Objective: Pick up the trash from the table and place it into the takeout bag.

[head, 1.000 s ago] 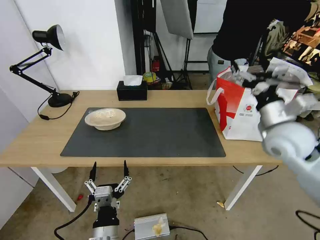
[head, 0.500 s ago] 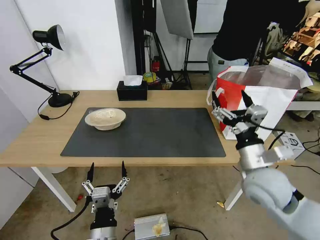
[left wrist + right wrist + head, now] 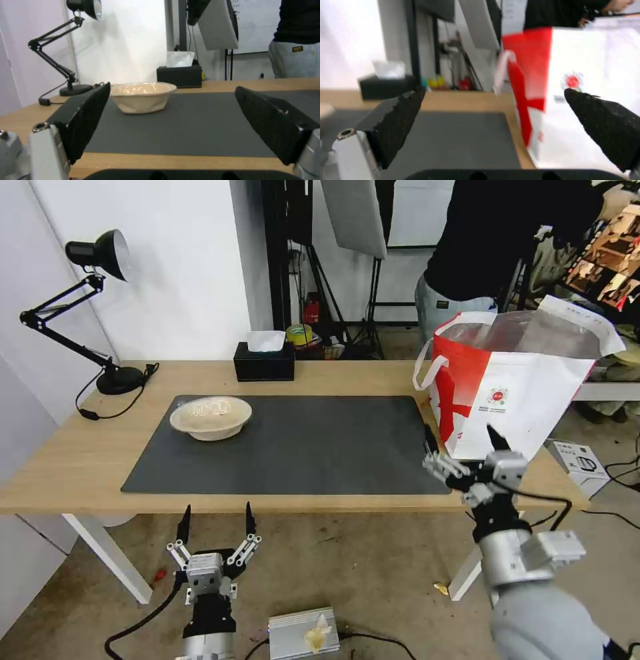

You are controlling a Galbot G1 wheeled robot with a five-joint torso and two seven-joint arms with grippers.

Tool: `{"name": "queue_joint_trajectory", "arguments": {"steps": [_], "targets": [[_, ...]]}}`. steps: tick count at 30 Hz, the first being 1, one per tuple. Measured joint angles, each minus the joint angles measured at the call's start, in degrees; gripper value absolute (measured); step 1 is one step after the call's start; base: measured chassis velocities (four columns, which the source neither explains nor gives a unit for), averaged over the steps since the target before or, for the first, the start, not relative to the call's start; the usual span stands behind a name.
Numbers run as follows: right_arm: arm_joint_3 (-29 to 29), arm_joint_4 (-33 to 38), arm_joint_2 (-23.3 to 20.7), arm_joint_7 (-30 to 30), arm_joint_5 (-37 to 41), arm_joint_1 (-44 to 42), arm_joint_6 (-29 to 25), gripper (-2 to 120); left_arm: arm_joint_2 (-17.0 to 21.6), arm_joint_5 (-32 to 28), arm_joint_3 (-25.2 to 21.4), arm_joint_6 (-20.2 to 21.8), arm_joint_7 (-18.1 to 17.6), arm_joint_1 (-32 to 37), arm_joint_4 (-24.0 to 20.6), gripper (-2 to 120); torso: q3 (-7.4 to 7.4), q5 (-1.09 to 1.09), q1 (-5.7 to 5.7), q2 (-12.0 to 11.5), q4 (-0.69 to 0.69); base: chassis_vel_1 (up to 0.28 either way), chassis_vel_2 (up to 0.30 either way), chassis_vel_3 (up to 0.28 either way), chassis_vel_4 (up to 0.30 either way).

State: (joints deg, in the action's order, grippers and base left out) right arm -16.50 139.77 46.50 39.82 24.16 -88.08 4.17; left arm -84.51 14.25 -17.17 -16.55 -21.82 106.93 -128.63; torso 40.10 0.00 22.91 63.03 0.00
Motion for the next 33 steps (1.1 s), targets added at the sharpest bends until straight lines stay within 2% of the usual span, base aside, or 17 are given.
{"name": "queue_joint_trajectory", "arguments": {"steps": [5, 15, 33], "targets": [[-0.1, 1.0, 1.4, 1.4, -2.5, -4.7, 3.2, 100, 0.3, -0.1, 0.0, 0.0, 0.0, 0.0, 0.2, 100, 0.00, 0.00, 0.00, 0.0, 0.00, 0.000, 0.000, 0.000, 0.000], [0.2, 3.6, 2.0, 2.1, -4.6, -10.5, 6.2, 100, 0.4, -0.1, 0.2, -0.2, 0.0, 0.0, 0.4, 100, 0.00, 0.00, 0.01, 0.0, 0.00, 0.000, 0.000, 0.000, 0.000], [0.2, 3.3, 2.7, 0.3, -5.8, -11.2, 6.9, 100, 0.3, 0.1, 0.4, -0.2, -0.1, 0.0, 0.4, 100, 0.01, 0.00, 0.01, 0.0, 0.00, 0.000, 0.000, 0.000, 0.000]]}}
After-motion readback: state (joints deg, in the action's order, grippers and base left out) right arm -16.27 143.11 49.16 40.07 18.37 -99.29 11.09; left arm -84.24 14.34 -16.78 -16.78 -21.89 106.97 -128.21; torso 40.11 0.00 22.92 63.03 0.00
